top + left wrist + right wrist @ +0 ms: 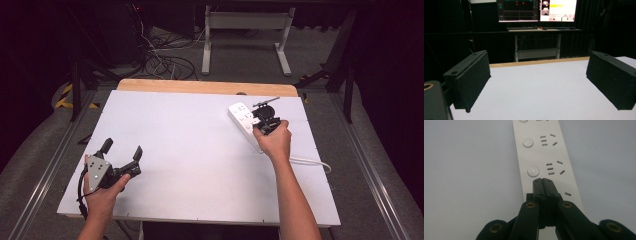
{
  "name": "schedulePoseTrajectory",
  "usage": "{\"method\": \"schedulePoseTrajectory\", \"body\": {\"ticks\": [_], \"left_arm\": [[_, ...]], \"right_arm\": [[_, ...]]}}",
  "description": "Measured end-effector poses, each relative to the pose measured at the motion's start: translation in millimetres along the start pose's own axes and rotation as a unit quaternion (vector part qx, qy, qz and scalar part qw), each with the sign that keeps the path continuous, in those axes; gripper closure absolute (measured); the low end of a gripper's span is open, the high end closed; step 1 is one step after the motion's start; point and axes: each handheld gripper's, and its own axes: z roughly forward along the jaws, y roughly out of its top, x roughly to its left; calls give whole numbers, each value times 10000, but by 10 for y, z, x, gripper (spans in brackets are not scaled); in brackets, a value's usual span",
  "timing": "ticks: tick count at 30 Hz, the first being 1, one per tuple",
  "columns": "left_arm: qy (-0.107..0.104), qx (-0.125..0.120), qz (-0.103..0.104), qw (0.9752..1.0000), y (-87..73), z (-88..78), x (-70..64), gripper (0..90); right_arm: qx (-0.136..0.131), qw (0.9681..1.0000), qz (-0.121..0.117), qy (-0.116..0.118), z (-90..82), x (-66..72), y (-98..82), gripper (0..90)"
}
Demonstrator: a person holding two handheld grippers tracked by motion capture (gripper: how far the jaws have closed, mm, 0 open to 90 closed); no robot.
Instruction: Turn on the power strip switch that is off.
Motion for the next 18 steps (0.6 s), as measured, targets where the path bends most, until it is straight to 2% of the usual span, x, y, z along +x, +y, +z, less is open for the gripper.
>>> {"method": "schedulePoseTrajectory", "body": {"ticks": [6,15,18], "left_arm": [[-2,10,2,10000,0,3,-3,54],[-5,38,16,10000,-6,8,0,54],[-6,36,6,10000,-5,6,-1,53]], "right_arm": [[168,9999,12,-10,60,-12,-29,900],[263,9996,-11,-31,120,-1,-49,900],[304,9993,-72,-227,136,62,-52,900]]}}
